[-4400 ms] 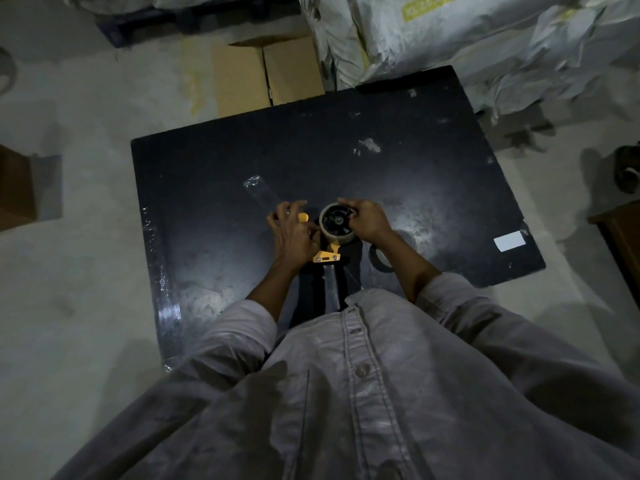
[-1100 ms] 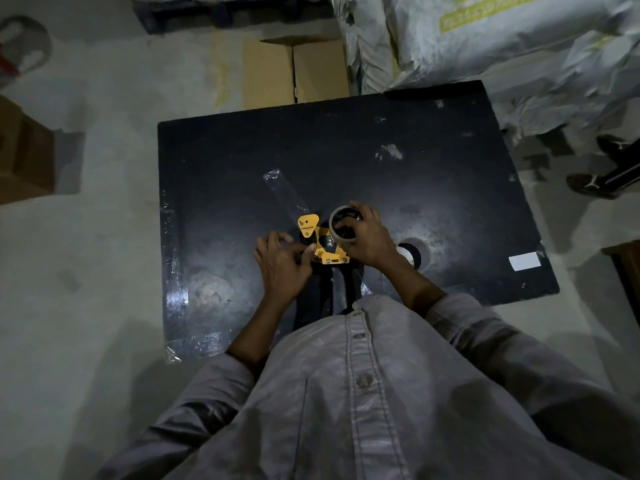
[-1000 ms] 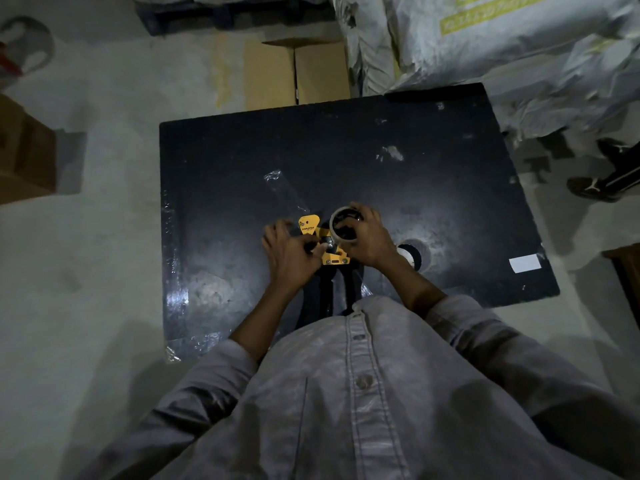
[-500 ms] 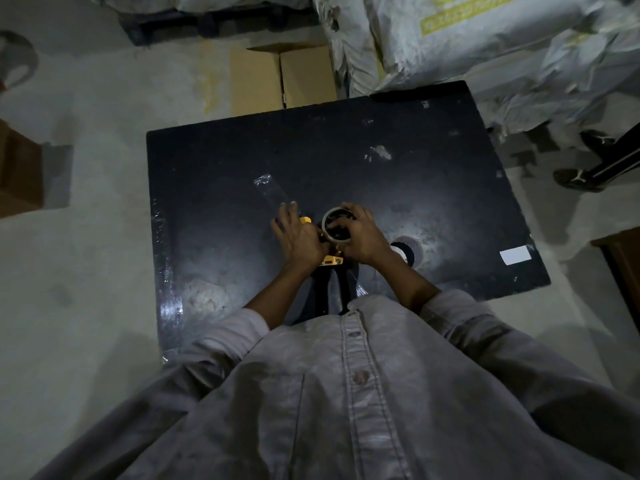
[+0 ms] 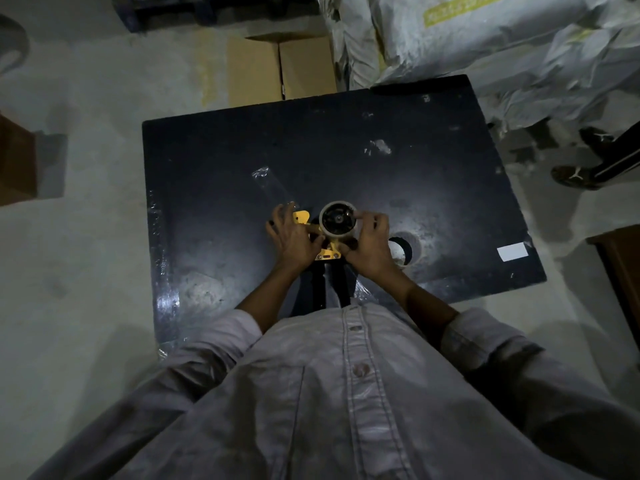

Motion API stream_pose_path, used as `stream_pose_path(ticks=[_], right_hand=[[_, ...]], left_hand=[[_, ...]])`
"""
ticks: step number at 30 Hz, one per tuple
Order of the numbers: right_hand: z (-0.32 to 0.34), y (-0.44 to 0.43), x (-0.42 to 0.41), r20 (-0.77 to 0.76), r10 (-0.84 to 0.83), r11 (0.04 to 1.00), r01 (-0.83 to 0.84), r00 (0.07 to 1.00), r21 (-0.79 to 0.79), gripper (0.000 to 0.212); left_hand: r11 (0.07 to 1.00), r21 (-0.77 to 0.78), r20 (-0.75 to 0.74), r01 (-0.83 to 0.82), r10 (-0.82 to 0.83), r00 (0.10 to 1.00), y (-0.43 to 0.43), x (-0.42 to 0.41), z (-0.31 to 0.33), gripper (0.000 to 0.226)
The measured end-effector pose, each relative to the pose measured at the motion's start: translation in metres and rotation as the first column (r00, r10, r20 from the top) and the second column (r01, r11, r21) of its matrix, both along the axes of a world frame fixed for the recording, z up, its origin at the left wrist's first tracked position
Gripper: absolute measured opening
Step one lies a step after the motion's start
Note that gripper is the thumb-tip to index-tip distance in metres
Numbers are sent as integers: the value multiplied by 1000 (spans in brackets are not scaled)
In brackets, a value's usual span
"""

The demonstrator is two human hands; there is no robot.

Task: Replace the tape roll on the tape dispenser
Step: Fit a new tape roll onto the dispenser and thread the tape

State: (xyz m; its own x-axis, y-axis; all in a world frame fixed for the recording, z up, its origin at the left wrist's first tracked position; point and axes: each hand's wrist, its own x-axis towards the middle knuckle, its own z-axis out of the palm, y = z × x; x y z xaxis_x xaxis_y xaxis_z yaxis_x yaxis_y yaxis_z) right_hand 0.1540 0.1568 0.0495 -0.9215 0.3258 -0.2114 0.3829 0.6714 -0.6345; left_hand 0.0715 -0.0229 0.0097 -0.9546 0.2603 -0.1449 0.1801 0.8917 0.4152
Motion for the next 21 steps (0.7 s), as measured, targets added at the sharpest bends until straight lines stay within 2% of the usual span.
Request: stream_pose_path(ticks=[2, 4, 5, 7, 10, 11, 13, 16, 21], right_hand=[[-3, -3, 16, 137, -101, 989, 115, 985, -94, 102], [-2, -13, 26, 386, -107, 935, 225, 916, -274, 114], [-4, -22, 29, 501, -76, 888, 287, 862, -359, 113], [-11, -35, 28, 648, -9, 810, 386, 761, -442, 93], [-18, -44, 20, 691, 41, 795, 396, 722, -460, 76], [-17, -44, 19, 676, 40, 802, 380, 736, -461, 61], [-18, -42, 17, 644, 2, 830, 358, 765, -428, 49], [-25, -39, 16, 635, -13, 888, 301, 772, -347, 47], [-26, -35, 14, 633, 40, 956, 155, 773, -249, 48]], left_hand=[[1000, 29, 2, 3, -3, 1000, -2, 0, -1, 21], [1000, 13, 13, 10, -10, 1000, -1, -1, 0, 21], [1000, 6, 21, 11, -11, 1000, -1, -1, 0, 21], [1000, 5, 31, 13, -14, 999, -1, -1, 0, 22], [1000, 4, 11, 22, -23, 1000, -3, -1, 1, 21], [1000, 0, -4, 22, -22, 1000, -5, -1, 2, 20], [1000, -2, -52, 23, -23, 998, -9, -1, 5, 21], [997, 45, -90, 56, -52, 995, -19, -3, 10, 25], [983, -1, -144, 186, -184, 972, -29, -8, 12, 21]])
